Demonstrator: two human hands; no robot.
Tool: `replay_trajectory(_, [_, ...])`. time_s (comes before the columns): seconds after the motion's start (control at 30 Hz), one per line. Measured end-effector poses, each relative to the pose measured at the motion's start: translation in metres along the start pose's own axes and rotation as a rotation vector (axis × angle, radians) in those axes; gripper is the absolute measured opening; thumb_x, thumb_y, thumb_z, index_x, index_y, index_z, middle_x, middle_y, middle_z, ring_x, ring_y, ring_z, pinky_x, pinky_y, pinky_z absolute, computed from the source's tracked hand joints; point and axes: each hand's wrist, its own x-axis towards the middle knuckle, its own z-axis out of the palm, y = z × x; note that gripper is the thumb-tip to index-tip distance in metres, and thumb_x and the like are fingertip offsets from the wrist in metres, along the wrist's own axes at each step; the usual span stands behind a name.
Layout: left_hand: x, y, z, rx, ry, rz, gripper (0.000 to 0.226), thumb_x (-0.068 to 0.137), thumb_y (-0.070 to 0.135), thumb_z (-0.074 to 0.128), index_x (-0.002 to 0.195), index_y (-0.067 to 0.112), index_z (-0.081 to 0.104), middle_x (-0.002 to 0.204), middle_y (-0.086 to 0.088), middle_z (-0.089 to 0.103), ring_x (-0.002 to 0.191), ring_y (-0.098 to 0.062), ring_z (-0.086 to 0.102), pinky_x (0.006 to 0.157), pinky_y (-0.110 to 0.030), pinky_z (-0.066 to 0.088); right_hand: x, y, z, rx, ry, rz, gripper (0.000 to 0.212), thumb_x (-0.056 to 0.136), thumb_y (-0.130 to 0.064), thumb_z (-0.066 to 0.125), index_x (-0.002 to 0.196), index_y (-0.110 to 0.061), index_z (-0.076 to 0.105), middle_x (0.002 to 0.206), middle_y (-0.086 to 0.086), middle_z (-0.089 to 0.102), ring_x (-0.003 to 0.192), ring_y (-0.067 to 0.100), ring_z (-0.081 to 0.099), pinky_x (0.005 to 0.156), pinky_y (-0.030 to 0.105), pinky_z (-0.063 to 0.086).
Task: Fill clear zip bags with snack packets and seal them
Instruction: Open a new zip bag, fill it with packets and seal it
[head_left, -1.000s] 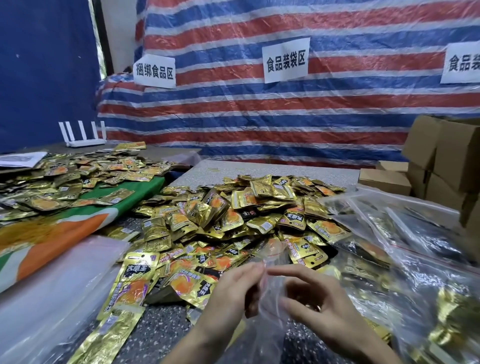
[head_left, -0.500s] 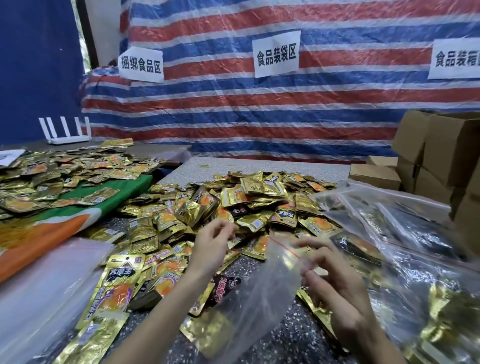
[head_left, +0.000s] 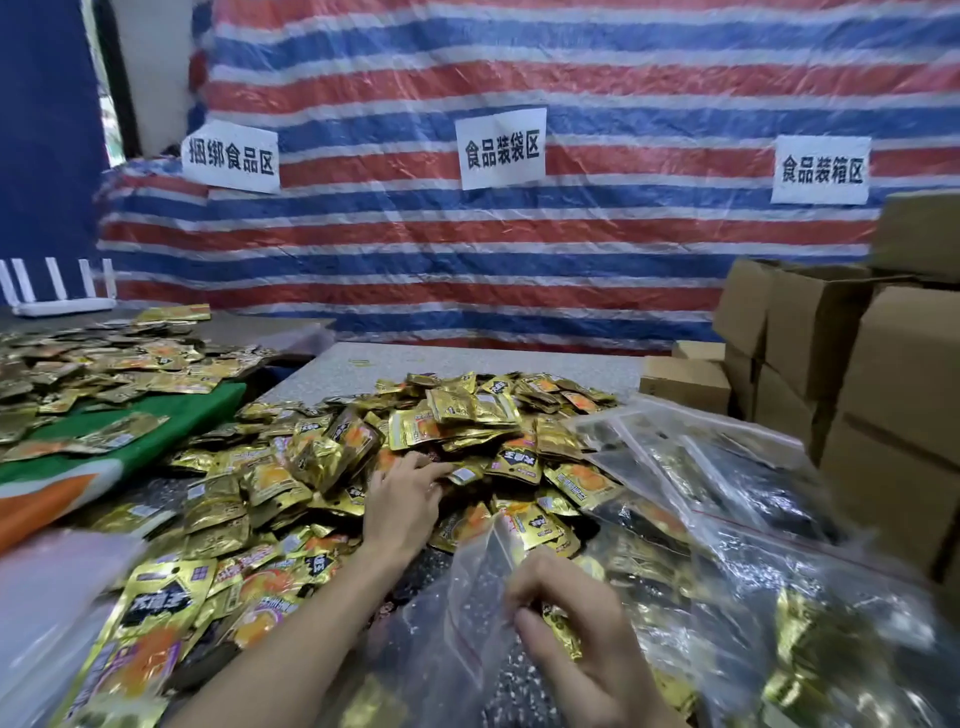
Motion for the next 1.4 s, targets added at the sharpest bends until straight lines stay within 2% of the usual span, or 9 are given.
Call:
replay_trajectory(0.2, [-0.024, 0.021, -0.074, -0.47, 0.083, -0.045, 0.009, 0.099, 0.02, 0.058, 0.093, 0.025, 0.063, 0.086, 0.004, 0.07, 0.076, -0.007, 0.069, 0.066, -0.036, 0.059, -0.001, -0.003, -0.001, -0.002, 0.03, -0.029, 0.005, 0.086, -0.009, 0.054, 0.085, -0.009, 0.059, 0.074, -0.008, 0.054, 0.065, 0.014, 0.052, 0.059, 0.024, 0.042])
replay_trajectory(0.27, [-0.035, 0.028, -0.111, -0.545, 0.121, -0.086, 0.012, 0.098, 0.024, 0.059, 0.087, 0.024, 0.062, 0.075, 0.002, 0.068, 0.064, -0.002, 0.066, 0.055, -0.03, 0.053, -0.001, -0.002, 0.0, -0.019, 0.028, -0.044, 0.005, 0.086, -0.009, 0.055, 0.084, -0.008, 0.059, 0.075, -0.008, 0.055, 0.065, 0.013, 0.052, 0.058, 0.024, 0.043])
replay_trajectory(0.37, [-0.051, 0.039, -0.162, -0.629, 0.145, -0.123, 0.021, 0.097, 0.031, 0.059, 0.087, 0.014, 0.068, 0.077, -0.006, 0.07, 0.072, -0.024, 0.067, 0.062, -0.043, 0.057, -0.001, 0.0, 0.003, -0.053, 0.021, -0.06, 0.004, 0.086, -0.008, 0.057, 0.085, -0.007, 0.061, 0.076, -0.006, 0.056, 0.066, 0.013, 0.053, 0.056, 0.027, 0.045])
replay_trajectory(0.47, [-0.067, 0.055, -0.204, -0.65, 0.216, -0.065, 0.026, 0.096, 0.029, 0.06, 0.078, 0.013, 0.067, 0.07, 0.001, 0.069, 0.057, -0.01, 0.063, 0.046, -0.018, 0.049, -0.002, 0.0, 0.006, -0.081, -0.003, -0.065, 0.005, 0.085, -0.005, 0.06, 0.085, -0.009, 0.063, 0.078, -0.007, 0.058, 0.068, 0.012, 0.056, 0.057, 0.029, 0.047])
replay_trajectory(0.6, [-0.083, 0.079, -0.237, -0.694, 0.283, 0.004, 0.027, 0.096, 0.024, 0.062, 0.071, 0.013, 0.067, 0.064, 0.004, 0.067, 0.049, -0.011, 0.06, 0.036, -0.021, 0.041, -0.001, -0.002, 0.012, -0.093, -0.028, -0.107, 0.01, 0.084, 0.001, 0.064, 0.085, -0.009, 0.066, 0.08, -0.006, 0.061, 0.069, 0.01, 0.057, 0.06, 0.02, 0.047])
replay_trajectory(0.73, [-0.096, 0.092, -0.225, -0.564, 0.175, 0.019, 0.033, 0.094, 0.031, 0.063, 0.067, 0.013, 0.065, 0.057, 0.002, 0.063, 0.045, -0.019, 0.051, 0.038, -0.035, 0.041, -0.003, -0.005, 0.016, -0.039, 0.013, -0.169, 0.012, 0.081, 0.009, 0.069, 0.086, -0.003, 0.069, 0.083, 0.0, 0.065, 0.071, 0.017, 0.062, 0.061, 0.027, 0.05])
replay_trajectory(0.87, [-0.108, 0.088, -0.204, -0.264, 0.142, 0.016, 0.033, 0.092, 0.035, 0.059, 0.065, 0.019, 0.052, 0.053, 0.005, 0.052, 0.056, -0.012, 0.05, 0.044, -0.028, 0.03, -0.003, -0.008, 0.018, -0.001, 0.091, -0.237, 0.015, 0.077, 0.015, 0.068, 0.085, 0.002, 0.069, 0.084, 0.004, 0.067, 0.073, 0.02, 0.064, 0.061, 0.029, 0.051])
replay_trajectory(1.13, [-0.118, 0.087, -0.186, -0.357, -0.127, 0.025, 0.027, 0.095, 0.028, 0.062, 0.071, 0.022, 0.051, 0.068, 0.025, 0.058, 0.057, 0.004, 0.054, 0.054, -0.016, 0.036, -0.004, -0.006, 0.015, 0.005, 0.14, -0.22, 0.01, 0.083, 0.004, 0.068, 0.091, -0.001, 0.071, 0.089, 0.003, 0.067, 0.08, 0.022, 0.066, 0.064, 0.033, 0.053])
replay_trajectory(1.4, [-0.109, 0.096, -0.196, -0.392, -0.19, -0.036, 0.036, 0.067, 0.009, 0.088, 0.085, 0.025, 0.062, 0.09, 0.003, 0.058, 0.065, -0.008, 0.057, 0.063, -0.023, 0.053, -0.004, -0.009, 0.014, 0.027, 0.195, -0.239, 0.008, 0.086, 0.0, 0.062, 0.091, -0.006, 0.066, 0.087, 0.001, 0.063, 0.078, 0.018, 0.063, 0.067, 0.023, 0.047])
